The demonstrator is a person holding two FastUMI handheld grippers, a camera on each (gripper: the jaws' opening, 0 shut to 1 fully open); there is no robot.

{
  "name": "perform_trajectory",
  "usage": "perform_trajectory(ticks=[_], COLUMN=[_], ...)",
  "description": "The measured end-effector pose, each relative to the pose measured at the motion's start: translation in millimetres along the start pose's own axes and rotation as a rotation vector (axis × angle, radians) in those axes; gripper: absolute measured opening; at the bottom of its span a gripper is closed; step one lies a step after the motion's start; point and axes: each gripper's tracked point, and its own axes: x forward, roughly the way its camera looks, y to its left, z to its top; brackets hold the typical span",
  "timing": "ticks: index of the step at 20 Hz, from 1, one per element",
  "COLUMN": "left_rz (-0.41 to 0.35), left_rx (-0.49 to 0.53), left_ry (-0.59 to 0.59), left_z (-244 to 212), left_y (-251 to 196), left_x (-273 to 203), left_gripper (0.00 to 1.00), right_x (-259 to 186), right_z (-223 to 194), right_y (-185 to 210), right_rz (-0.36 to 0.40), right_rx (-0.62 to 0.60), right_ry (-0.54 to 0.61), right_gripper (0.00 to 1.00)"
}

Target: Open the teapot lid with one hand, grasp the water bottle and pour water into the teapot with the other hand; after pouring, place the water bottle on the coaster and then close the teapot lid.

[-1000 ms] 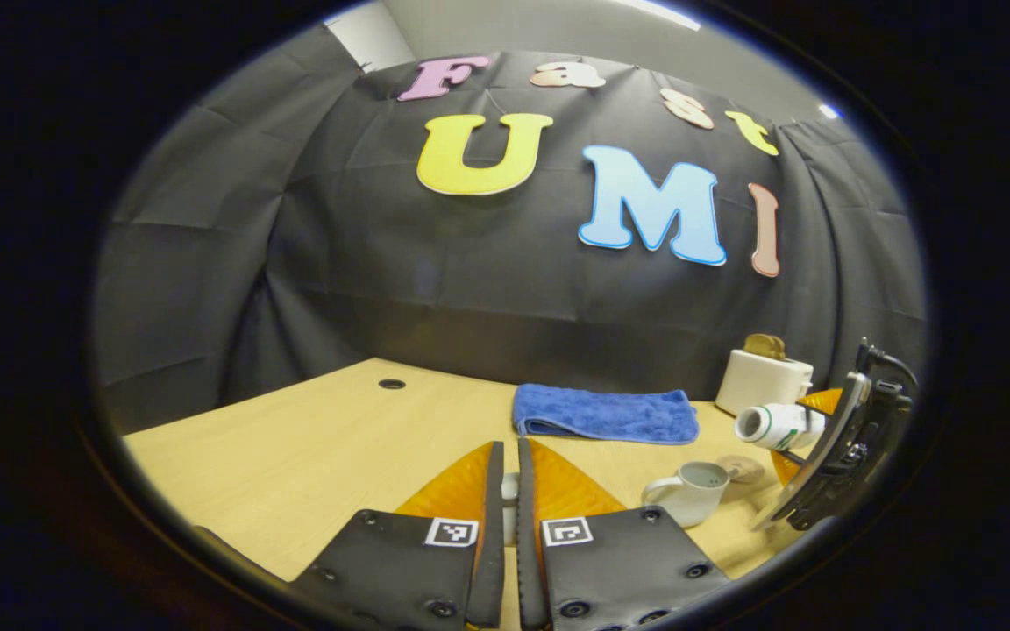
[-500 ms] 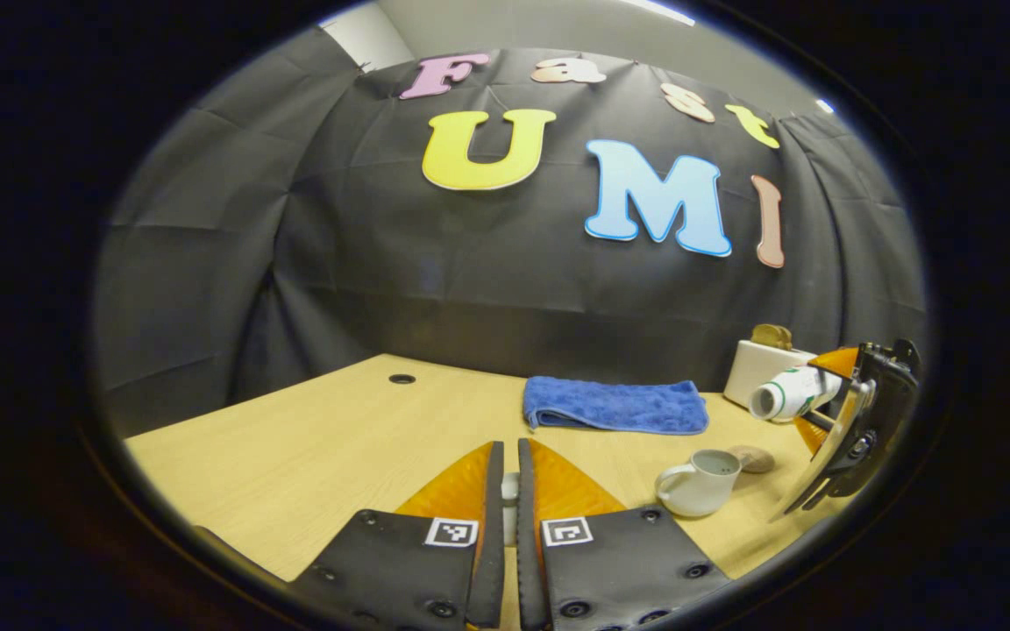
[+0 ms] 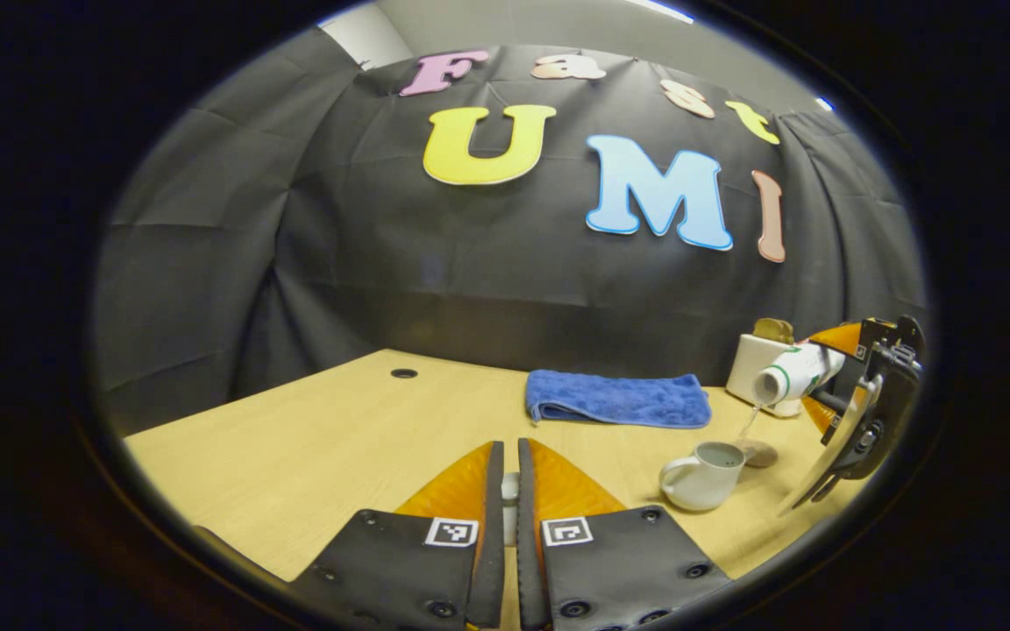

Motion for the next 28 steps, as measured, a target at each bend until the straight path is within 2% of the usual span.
perform_trajectory(ticks=[14,15,16,21,22,25,26,28], left_rz=[0.002,0.001,0.001,0.0,0.0,0.001,0.002,0.003], left_rx=[0.006,0.006,0.006,0.006,0.006,0.005,0.006,0.007], left_ry=[0.009,0.01,0.01,0.013,0.015,0.017,0.018,0.02], left_z=[-1.8,-1.1,-1.4,-2.1,-3.0,-2.0,-2.5,-3.4], left_y=[0.3,0.5,0.4,0.5,0.4,0.8,0.8,0.8], left_x=[0.5,0.5,0.3,0.5,0.9,0.7,0.4,0.6], left_gripper=[0.13,0.13,0.13,0.13,0.17,0.13,0.17,0.17], right_x=[6.5,7.5,7.1,8.7,9.4,9.6,10.0,10.8], right_z=[-2.4,-2.4,-2.8,-2.5,-2.6,-1.6,-1.3,-0.6], right_y=[-15.5,-15.9,-16.4,-17.3,-17.7,-19.0,-19.4,-20.9], right_rz=[-0.047,-0.047,-0.049,-0.048,-0.048,-0.049,-0.051,-0.054], right_rx=[-0.066,-0.069,-0.073,-0.086,-0.088,-0.099,-0.103,-0.114], right_ry=[-0.014,-0.014,-0.015,-0.018,-0.02,-0.023,-0.026,-0.031], right_gripper=[0.74,0.59,0.74,0.74,0.74,0.74,0.74,0.74])
